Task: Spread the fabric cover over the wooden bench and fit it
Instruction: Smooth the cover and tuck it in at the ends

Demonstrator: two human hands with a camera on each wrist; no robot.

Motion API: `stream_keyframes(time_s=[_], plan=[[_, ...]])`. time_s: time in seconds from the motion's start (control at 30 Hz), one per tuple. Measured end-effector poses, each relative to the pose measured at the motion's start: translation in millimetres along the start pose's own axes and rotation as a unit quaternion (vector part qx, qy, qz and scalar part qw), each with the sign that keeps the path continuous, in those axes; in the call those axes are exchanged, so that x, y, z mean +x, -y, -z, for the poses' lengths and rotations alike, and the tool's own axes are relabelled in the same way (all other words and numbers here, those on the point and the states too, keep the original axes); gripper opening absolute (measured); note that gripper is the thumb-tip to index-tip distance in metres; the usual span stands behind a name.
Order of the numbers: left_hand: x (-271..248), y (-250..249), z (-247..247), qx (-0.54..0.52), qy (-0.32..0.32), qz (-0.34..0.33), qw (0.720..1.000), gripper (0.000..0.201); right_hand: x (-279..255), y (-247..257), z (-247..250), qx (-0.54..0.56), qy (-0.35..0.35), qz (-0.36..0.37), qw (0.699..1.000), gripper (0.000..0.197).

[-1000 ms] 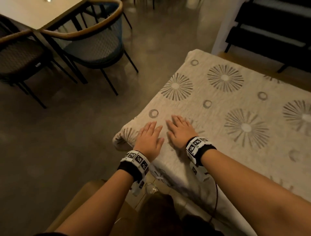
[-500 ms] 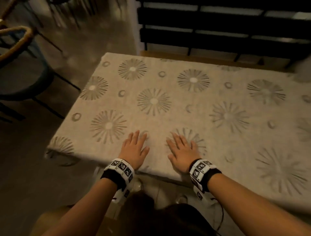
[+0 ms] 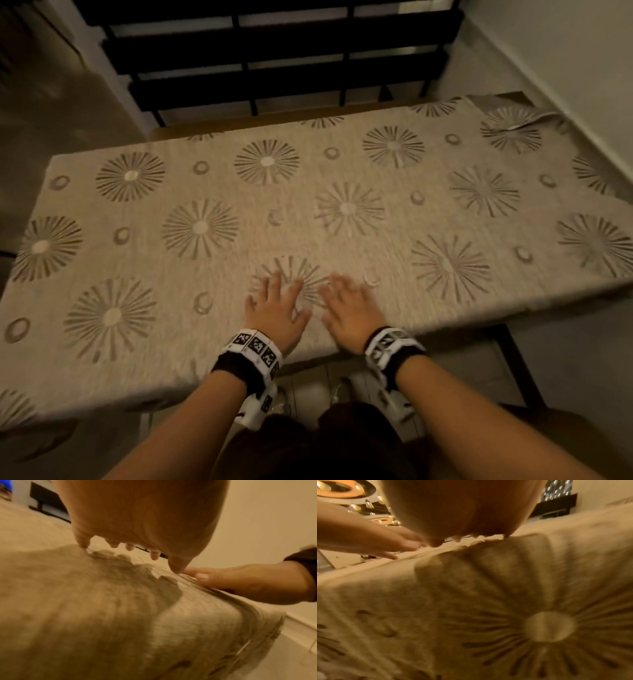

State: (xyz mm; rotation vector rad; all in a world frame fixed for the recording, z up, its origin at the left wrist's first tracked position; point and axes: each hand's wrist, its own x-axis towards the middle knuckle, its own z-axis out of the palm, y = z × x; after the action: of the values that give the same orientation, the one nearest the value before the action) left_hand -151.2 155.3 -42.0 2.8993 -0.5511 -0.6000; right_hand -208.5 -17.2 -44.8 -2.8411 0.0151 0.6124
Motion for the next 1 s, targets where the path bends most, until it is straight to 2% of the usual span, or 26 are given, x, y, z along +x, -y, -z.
stream_keyframes(time_s=[0.07,0.17,0.23,0.3,0.37,0.4,0.47,0.6,0.7,0.77,0.83,1.0], plan=[[0.5,-3.9,-5.9,0.027,0.020,-0.001,0.999,0.068,-3.6,5.3,-5.0,-0.020,0.006,0.018,1.000,0.060],[2.0,1.5,-5.3,0.027,0.031,-0.004,0.999,0.069,-19.3,-51.5,0.3,-0.021,-0.025,-0.051,0.998,0.071],[2.5,0.9,-4.0,0.027,0.031,-0.008,0.999,0.069,-39.7,-112.2,4.1,-0.017,-0.063,-0.140,0.988,0.078],[3.5,-3.2,-2.8,0.030,0.032,-0.004,0.999,0.069,-63.6,-172.0,9.9,-0.014,-0.088,-0.257,0.962,0.079],[5.1,-12.1,3.9,0.039,0.051,0.007,0.998,0.069,-81.5,-209.2,19.4,0.020,-0.054,-0.361,0.931,0.070],[7.0,-20.5,8.2,0.054,0.060,0.007,0.997,0.070,-84.9,-216.6,24.7,0.028,-0.034,-0.382,0.923,0.066],[14.9,-46.2,18.1,0.089,0.064,-0.032,0.993,0.073,-75.7,-212.5,32.5,0.010,-0.029,-0.352,0.935,0.064],[37.0,-126.8,23.4,0.048,0.042,-0.187,0.980,0.076,-35.6,-160.8,37.1,0.028,-0.044,-0.187,0.981,0.079],[52.8,-187.7,18.5,0.042,0.051,-0.236,0.969,0.073,-32.1,-146.6,29.2,0.026,-0.017,-0.097,0.995,0.082],[66.6,-222.1,13.1,0.052,0.051,-0.253,0.965,0.068,-38.4,-171.4,28.1,0.012,-0.023,-0.072,0.997,0.083],[81.9,-257.5,8.2,0.069,0.040,-0.269,0.960,0.063,-48.7,-217.8,28.8,-0.004,-0.045,-0.068,0.997,0.077],[120.8,-355.8,2.6,0.110,0.073,-0.309,0.942,0.064,-94.1,-365.4,42.7,0.013,-0.105,-0.162,0.981,0.081]])
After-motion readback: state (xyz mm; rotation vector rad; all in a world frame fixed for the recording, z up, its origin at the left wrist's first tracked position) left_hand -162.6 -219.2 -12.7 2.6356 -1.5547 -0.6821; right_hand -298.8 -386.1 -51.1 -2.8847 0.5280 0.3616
